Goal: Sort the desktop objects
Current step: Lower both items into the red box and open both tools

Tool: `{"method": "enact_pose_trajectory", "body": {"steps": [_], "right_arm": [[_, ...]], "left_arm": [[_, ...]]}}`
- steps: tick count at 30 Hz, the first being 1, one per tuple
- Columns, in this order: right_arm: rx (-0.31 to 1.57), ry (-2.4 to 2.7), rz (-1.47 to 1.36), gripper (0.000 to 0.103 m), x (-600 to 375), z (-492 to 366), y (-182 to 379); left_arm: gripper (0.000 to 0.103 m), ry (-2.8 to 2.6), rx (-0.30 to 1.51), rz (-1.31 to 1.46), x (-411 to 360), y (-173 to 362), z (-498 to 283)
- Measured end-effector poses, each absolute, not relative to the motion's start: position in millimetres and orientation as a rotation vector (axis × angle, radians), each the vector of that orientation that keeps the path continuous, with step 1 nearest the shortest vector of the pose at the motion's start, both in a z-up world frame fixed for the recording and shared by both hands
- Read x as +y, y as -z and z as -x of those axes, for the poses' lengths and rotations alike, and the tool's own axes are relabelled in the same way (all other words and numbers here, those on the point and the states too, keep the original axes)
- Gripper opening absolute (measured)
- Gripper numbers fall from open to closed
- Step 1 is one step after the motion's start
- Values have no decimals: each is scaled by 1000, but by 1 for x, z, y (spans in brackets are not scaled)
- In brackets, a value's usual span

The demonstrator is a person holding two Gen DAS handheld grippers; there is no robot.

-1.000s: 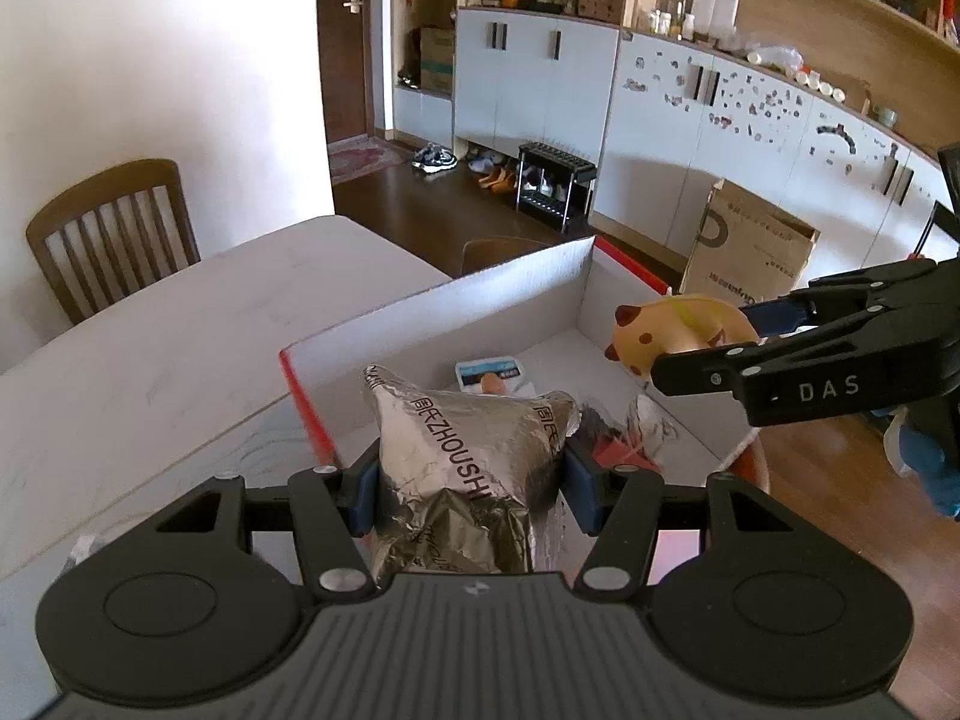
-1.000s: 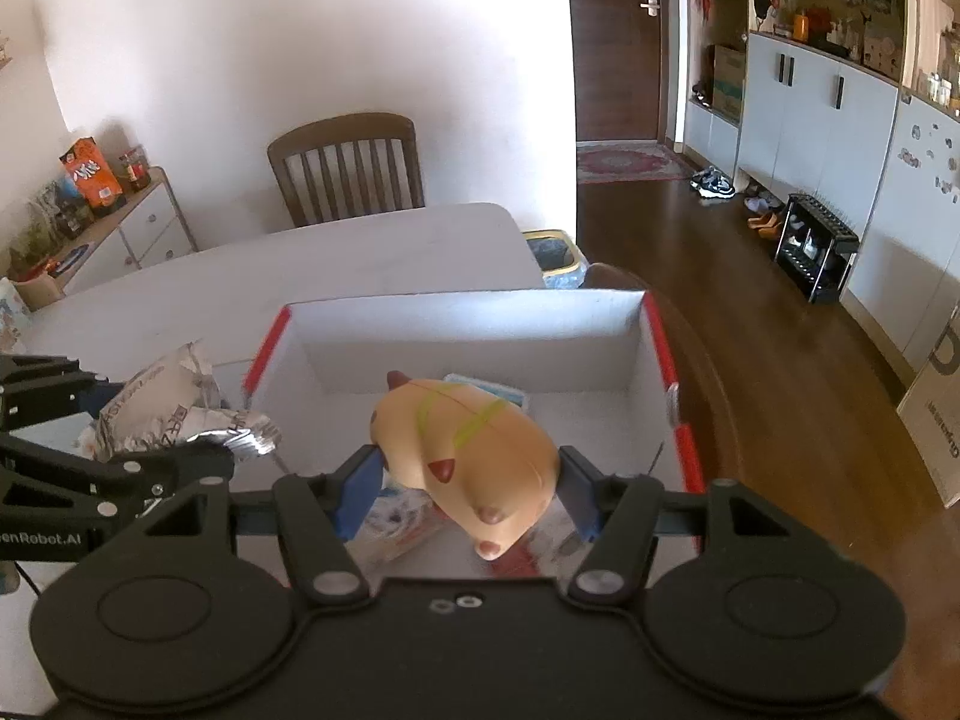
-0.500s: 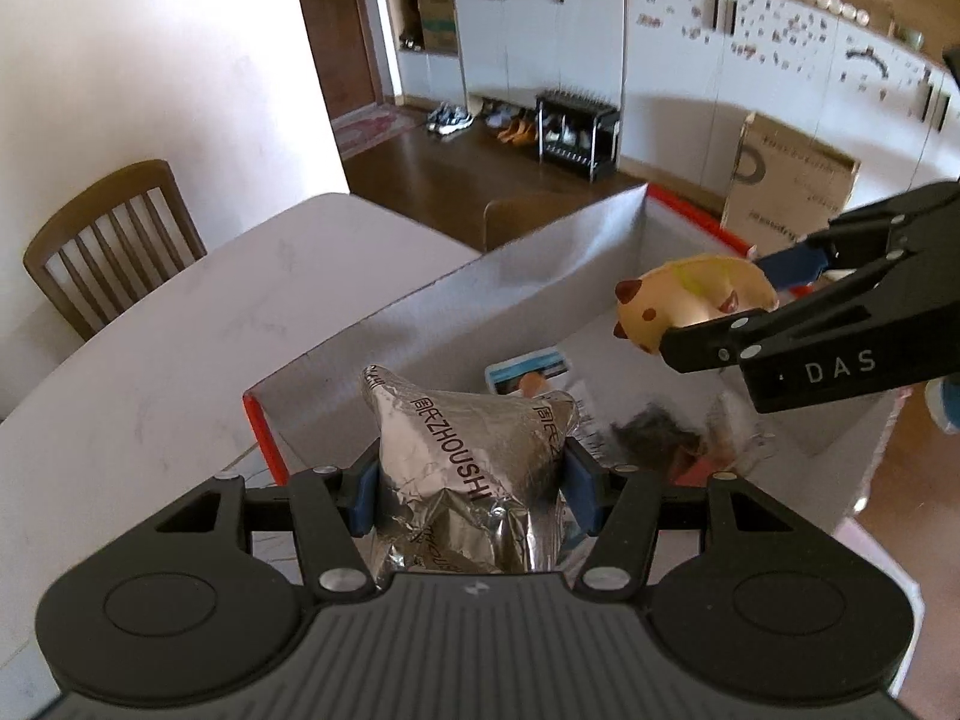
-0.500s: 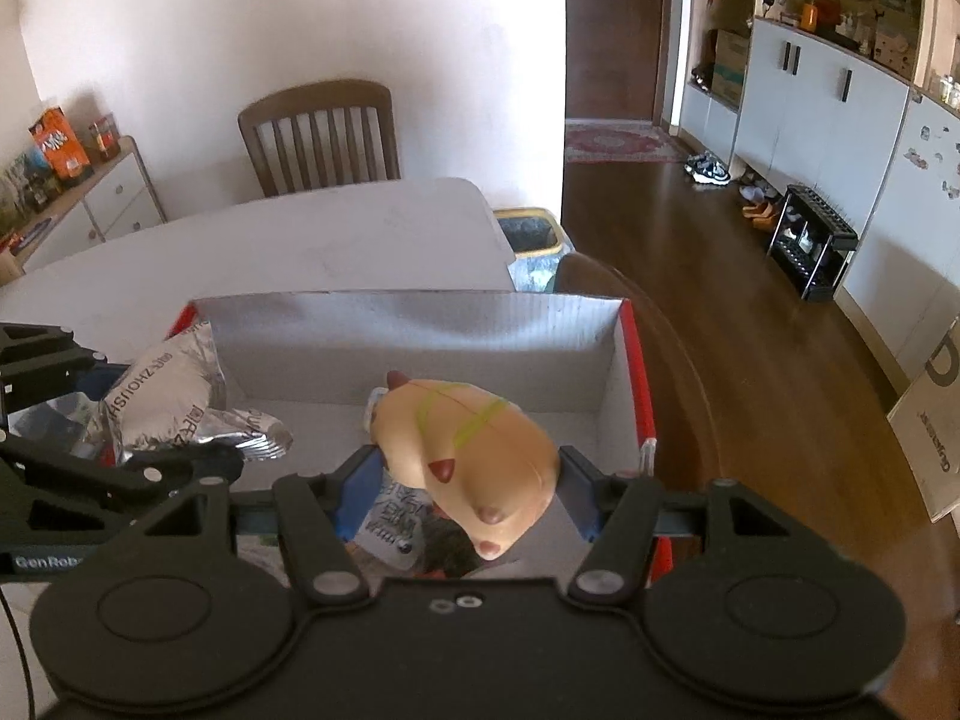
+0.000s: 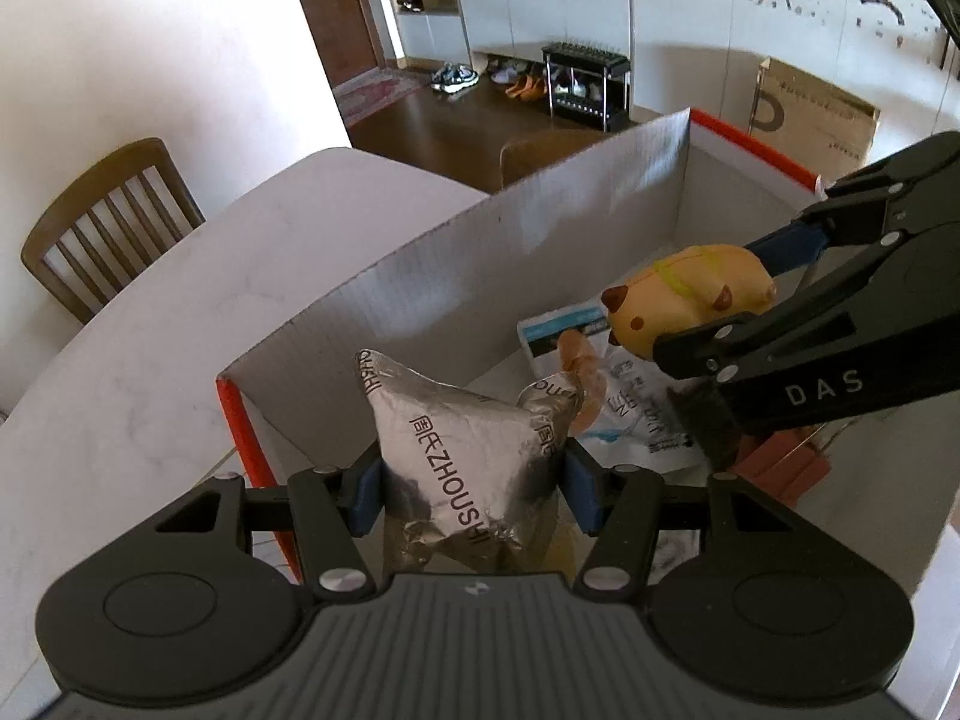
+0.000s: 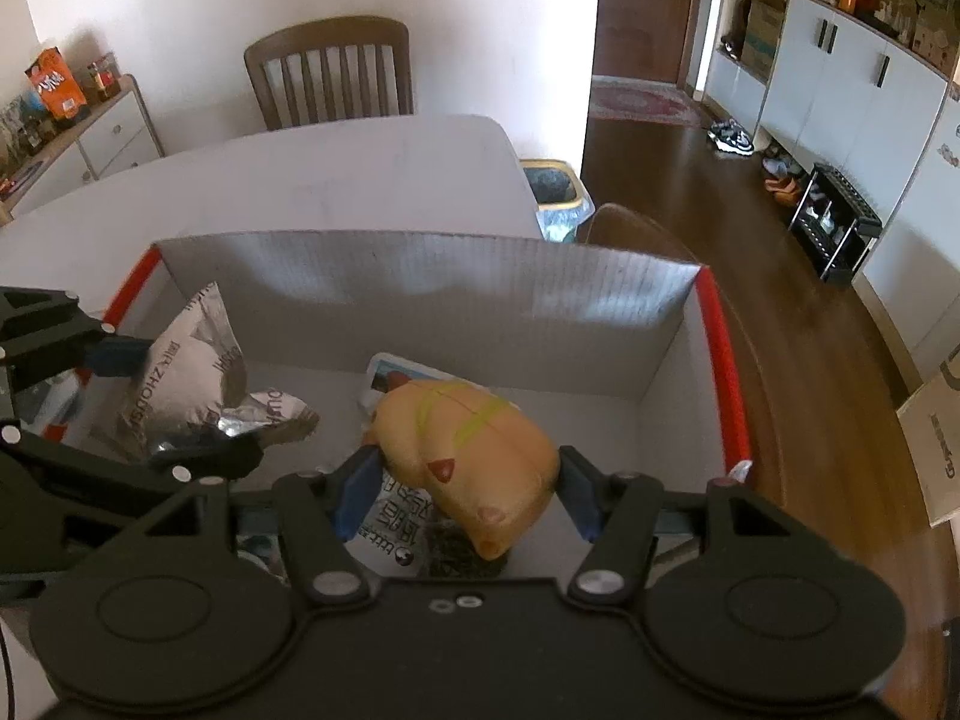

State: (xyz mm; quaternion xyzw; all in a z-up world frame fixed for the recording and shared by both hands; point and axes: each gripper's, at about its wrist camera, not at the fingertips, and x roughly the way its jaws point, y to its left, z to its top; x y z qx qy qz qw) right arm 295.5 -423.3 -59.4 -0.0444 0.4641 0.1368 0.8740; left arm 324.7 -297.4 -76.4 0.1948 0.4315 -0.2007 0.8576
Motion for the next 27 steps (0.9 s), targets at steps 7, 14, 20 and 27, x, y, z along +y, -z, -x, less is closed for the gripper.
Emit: {"method": "enact_pose_trajectory", "body": {"steps": [7,14,20,27], "right_arm": [[1017,-270,102,62,-418,-303,72],[1028,-266,103,64,-416,-304,74],[1032,-258,100,65,-416,-304,72],[1019,-254,84,65,-419,-301,67]], "left_arm": [[58,432,913,-428,-301,82,-326],[58,439,922,-439,-302,82,-327],[64,433,912,-419,-299,79,-326],[68,446,901,-383,-297,71,-318]]}}
